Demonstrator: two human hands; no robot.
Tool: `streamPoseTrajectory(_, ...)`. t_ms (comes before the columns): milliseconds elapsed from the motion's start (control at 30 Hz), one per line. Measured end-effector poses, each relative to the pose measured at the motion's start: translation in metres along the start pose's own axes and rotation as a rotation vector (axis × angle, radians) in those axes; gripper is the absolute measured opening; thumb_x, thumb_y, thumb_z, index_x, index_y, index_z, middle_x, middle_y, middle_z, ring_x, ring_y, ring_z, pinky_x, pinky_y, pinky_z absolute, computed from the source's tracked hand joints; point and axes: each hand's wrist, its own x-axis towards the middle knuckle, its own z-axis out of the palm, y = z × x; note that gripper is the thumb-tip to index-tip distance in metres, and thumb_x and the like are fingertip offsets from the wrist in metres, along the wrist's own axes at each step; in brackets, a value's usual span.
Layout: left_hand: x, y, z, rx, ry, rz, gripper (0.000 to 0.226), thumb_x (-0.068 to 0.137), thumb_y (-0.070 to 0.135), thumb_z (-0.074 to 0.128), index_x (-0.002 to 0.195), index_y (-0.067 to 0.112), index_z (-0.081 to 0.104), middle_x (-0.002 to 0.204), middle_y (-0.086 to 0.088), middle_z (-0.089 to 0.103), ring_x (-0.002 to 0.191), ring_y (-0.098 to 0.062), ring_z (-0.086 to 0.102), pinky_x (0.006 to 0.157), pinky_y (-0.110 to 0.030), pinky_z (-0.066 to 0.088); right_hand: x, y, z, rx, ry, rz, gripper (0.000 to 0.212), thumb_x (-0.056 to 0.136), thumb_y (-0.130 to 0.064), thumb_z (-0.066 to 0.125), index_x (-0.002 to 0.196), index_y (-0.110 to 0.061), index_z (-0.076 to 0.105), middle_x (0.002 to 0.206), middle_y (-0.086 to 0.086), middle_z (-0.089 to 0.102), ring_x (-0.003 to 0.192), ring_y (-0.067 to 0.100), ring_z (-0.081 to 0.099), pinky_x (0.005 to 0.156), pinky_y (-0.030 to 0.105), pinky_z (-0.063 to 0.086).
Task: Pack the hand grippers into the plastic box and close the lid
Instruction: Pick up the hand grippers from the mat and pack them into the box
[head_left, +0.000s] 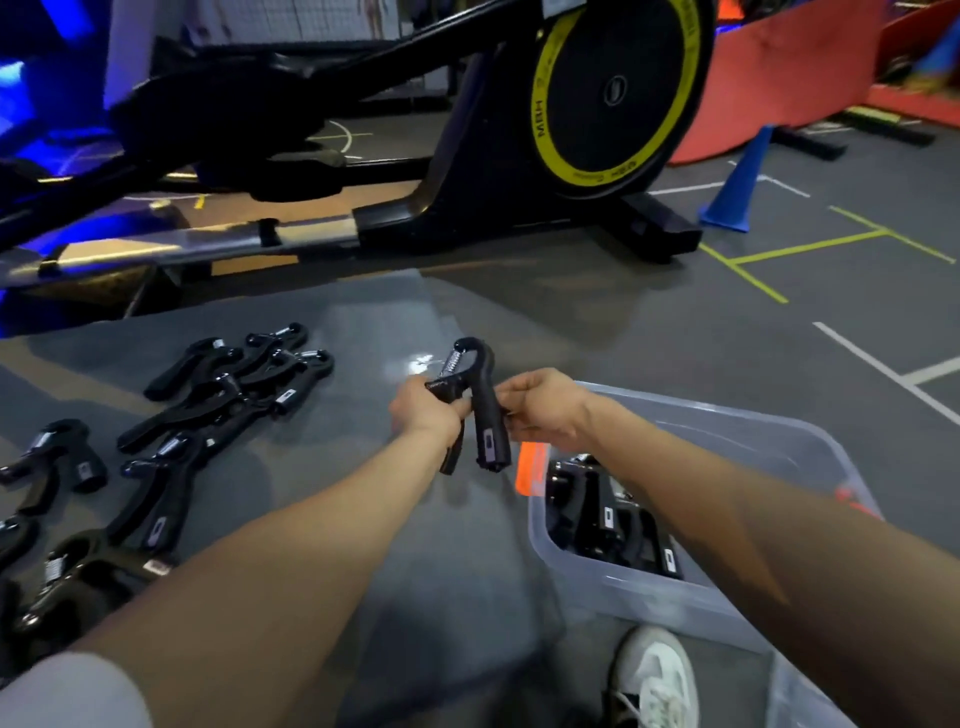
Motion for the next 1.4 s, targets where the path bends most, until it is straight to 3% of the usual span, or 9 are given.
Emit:
streamPoseTrajectory(200, -0.037, 0.03, 0.063, 0.114, -0.13, 0.159, 0.048, 0.077, 0.018, 0.074, 0.119, 0.009, 0.053, 0.111, -0.014, 0.067, 0.103, -0.03, 0.063, 0.09, -0.034, 0.047, -0.025, 0.021, -0.057, -0.224, 0.197, -0.029, 0.011, 0.082, -0.016, 0.072, 0.08, -0.009, 0.063, 0.065, 0.002, 0.055, 0.059, 0.015, 0.051, 0.059, 0.019, 0.047)
streamPoseTrajectory(367, -0.055, 0.027, 0.111, 0.152, -0.34, 0.304, 0.048, 0.084, 0.003, 0.063, 0.129, 0.01, 0.05, 0.095, -0.012, 0.07, 0.096, -0.022, 0.063, 0.088, -0.024, 0.044, -0.03, 0.054, -0.111, -0.331, 0.368, 0.194, 0.033, 0.079, -0.01, 0.074, 0.059, -0.016, 0.048, 0.058, -0.001, 0.049, 0.052, 0.012, 0.046, 0.06, 0.023, 0.043)
streamPoseTrajectory(567, -0.042, 0.001, 0.149, 0.555, -0.248, 0.405, 0.049, 0.088, 0.008, 0.057, 0.135, 0.016, 0.045, 0.139, -0.008, 0.043, 0.127, -0.028, 0.043, 0.105, -0.035, 0.038, -0.03, 0.095, -0.158, -0.487, 0.472, 0.399, 0.037, 0.076, -0.017, 0.078, 0.105, -0.002, 0.062, 0.095, 0.012, 0.064, 0.099, 0.029, 0.068, 0.084, 0.035, 0.056)
streamPoseTrajectory(733, -0.015, -0.009, 0.161, 0.702, -0.146, 0.433, 0.046, 0.091, 0.009, 0.051, 0.134, 0.015, 0.039, 0.139, -0.005, 0.035, 0.128, -0.026, 0.035, 0.101, -0.037, 0.038, -0.019, 0.142, -0.177, -0.581, 0.511, 0.5, 0.032, 0.08, -0.012, 0.072, 0.067, -0.007, 0.043, 0.098, 0.013, 0.061, 0.089, 0.028, 0.06, 0.071, 0.028, 0.046)
streamPoseTrajectory(867, 0.001, -0.021, 0.164, 0.81, -0.149, 0.428, 0.048, 0.091, 0.002, 0.047, 0.136, 0.01, 0.034, 0.142, -0.008, 0.03, 0.13, -0.028, 0.029, 0.102, -0.038, 0.036, -0.001, 0.176, -0.178, -0.596, 0.483, 0.541, 0.023, 0.082, -0.008, 0.068, 0.078, -0.007, 0.045, 0.099, 0.013, 0.062, 0.084, 0.027, 0.057, 0.066, 0.026, 0.044)
streamPoseTrajectory(1033, 0.011, -0.03, 0.173, 0.886, -0.121, 0.405, 0.057, 0.09, -0.005, 0.034, 0.144, 0.008, 0.024, 0.141, -0.012, 0.03, 0.129, -0.029, 0.029, 0.102, -0.038, 0.036, 0.015, 0.196, -0.176, -0.663, 0.43, 0.568, 0.037, 0.084, -0.007, 0.063, 0.061, -0.01, 0.035, 0.078, 0.008, 0.052, 0.084, 0.028, 0.058, 0.043, 0.023, 0.035)
streamPoseTrajectory(1133, 0.012, -0.034, 0.18, 0.873, -0.079, 0.397, 0.057, 0.091, -0.007, 0.031, 0.146, 0.006, 0.02, 0.142, -0.014, 0.03, 0.129, -0.03, 0.03, 0.104, -0.037, 0.034, 0.025, 0.203, -0.172, -0.71, 0.411, 0.583, 0.008, 0.085, -0.007, 0.061, 0.083, -0.005, 0.053, 0.081, 0.005, 0.051, 0.105, 0.027, 0.064, 0.042, 0.022, 0.033)
streamPoseTrajectory(1333, 0.011, -0.039, 0.186, 0.835, -0.034, 0.396, 0.055, 0.094, -0.005, 0.027, 0.147, 0.008, 0.018, 0.143, -0.011, 0.027, 0.129, -0.028, 0.028, 0.104, -0.036, 0.034, 0.048, 0.226, -0.162, -0.613, 0.367, 0.583, 0.027, 0.084, -0.004, 0.059, 0.111, 0.0, 0.061, 0.113, 0.015, 0.067, 0.107, 0.03, 0.064, 0.04, 0.017, 0.042)
streamPoseTrajectory(1400, 0.011, -0.041, 0.186, 0.822, -0.033, 0.41, 0.054, 0.095, -0.003, 0.027, 0.147, 0.008, 0.018, 0.143, -0.011, 0.028, 0.129, -0.028, 0.028, 0.103, -0.037, 0.035, 0.052, 0.231, -0.161, -0.591, 0.408, 0.562, 0.029, 0.085, -0.004, 0.055, 0.113, 0.001, 0.06, 0.118, 0.017, 0.065, 0.111, 0.031, 0.062, 0.062, 0.023, 0.049)
